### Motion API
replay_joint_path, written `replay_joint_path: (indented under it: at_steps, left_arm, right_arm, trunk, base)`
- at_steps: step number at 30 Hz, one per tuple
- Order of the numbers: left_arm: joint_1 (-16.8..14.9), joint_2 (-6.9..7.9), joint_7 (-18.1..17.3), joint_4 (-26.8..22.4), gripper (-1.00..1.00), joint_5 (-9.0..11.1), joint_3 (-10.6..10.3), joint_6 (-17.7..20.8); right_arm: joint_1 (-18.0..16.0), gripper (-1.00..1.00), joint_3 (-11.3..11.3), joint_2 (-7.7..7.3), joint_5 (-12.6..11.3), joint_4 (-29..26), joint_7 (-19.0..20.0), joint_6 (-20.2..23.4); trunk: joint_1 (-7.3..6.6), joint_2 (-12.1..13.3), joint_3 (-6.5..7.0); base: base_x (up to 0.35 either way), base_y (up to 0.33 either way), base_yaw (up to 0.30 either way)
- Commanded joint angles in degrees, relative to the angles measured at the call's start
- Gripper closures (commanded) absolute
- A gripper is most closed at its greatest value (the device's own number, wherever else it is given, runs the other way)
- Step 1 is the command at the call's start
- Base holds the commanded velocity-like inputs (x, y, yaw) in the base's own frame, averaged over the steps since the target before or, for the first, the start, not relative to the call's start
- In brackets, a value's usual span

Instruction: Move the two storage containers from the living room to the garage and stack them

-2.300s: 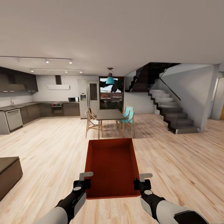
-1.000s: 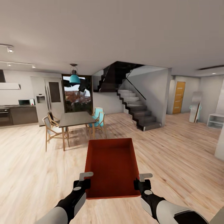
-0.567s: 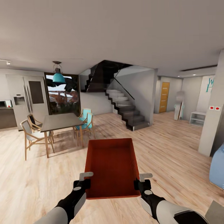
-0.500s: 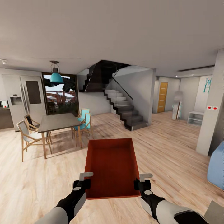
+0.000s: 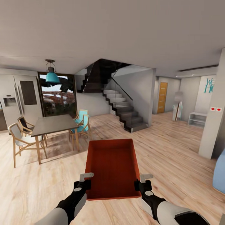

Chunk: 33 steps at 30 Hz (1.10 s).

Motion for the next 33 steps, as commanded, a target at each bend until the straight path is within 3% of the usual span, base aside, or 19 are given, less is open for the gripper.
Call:
replay_joint_path:
  at_steps: [1,24,33]
  left_arm:
    - [0.0,3.54,0.7,0.1,1.00,0.5,0.2,-0.1]
    - [0.0,3.54,0.7,0.1,1.00,0.6,0.2,-0.1]
    - [0.0,3.54,0.7,0.1,1.00,0.6,0.2,-0.1]
  right_arm:
    - [-0.1,1.00,-4.2,0.05,1.6,-2.5,0.1,-5.0]
    - [-0.1,1.00,-4.2,0.05,1.6,-2.5,0.1,-5.0]
    - [-0.1,1.00,-4.2,0.05,1.6,-2.5,0.1,-5.0]
  trunk:
    - [0.05,-0.1,-0.10]
    - [0.05,-0.1,-0.10]
    - [0.05,-0.1,-0.10]
  base:
    - [0.322,0.000,0.000]
    - [0.322,0.000,-0.002]
    - [0.322,0.000,-0.224]
